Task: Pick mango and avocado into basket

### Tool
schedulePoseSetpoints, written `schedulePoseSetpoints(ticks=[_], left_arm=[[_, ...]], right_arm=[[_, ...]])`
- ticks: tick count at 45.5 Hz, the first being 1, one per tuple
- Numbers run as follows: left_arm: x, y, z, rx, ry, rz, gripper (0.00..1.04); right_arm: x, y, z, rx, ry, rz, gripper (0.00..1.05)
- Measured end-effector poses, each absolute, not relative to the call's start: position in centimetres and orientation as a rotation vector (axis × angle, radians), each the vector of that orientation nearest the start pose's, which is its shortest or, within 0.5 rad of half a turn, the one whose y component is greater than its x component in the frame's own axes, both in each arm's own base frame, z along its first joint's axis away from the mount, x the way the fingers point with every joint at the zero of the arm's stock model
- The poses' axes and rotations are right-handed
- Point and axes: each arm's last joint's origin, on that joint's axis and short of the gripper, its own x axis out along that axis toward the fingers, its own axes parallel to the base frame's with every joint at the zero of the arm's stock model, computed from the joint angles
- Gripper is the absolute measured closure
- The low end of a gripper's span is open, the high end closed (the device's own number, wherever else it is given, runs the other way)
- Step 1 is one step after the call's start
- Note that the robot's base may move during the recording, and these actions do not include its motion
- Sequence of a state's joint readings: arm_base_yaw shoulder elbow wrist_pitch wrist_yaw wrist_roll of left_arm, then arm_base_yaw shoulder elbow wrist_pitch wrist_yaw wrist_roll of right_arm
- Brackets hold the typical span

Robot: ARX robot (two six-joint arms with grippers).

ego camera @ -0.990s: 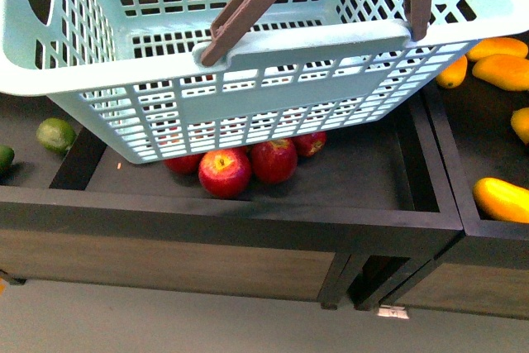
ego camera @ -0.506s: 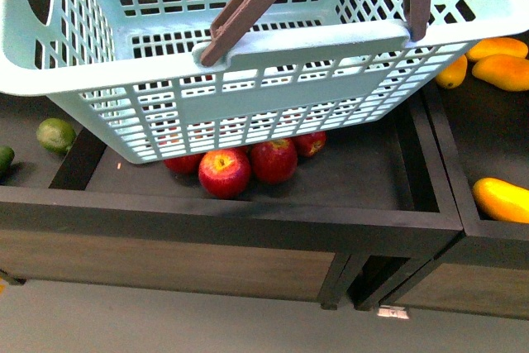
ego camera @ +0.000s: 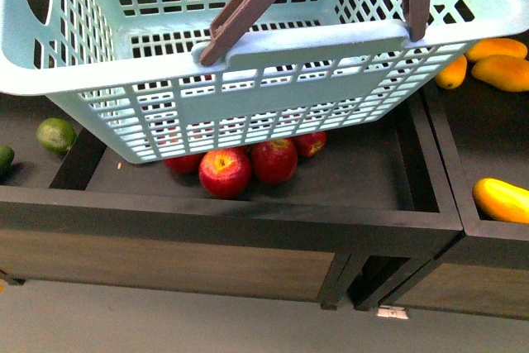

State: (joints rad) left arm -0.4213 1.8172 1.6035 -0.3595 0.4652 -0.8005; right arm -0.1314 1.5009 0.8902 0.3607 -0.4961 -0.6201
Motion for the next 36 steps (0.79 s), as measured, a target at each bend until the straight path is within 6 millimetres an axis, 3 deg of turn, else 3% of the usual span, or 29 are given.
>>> schedulePoseSetpoints(ticks=[6,11,26,33,36], left_arm=[[37.4,-18.2,31.5,-0.738,0.904,-0.578,0.85],[37.4,-18.2,31.5,-0.738,0.904,-0.578,0.85],[37.4,-18.2,31.5,-0.738,0.904,-0.577,0.85],[37.4,-18.2,31.5,-0.738,0.904,-0.578,0.85],[37.4,-18.2,31.5,-0.738,0.904,-0.578,0.85]], right_arm=[[32.1,1.8,25.7,-0.551,0.072,0.516,0.42],[32.5,4.8,24.9,-0.566,0.082,0.566,0.42],[34.3,8.0,23.4,-0.582,0.098,0.584,0.42],[34.4,9.4,23.6,-0.562,0.075,0.590,0.14],[34.3,9.6,23.8,-0.535,0.069,0.569,0.08]])
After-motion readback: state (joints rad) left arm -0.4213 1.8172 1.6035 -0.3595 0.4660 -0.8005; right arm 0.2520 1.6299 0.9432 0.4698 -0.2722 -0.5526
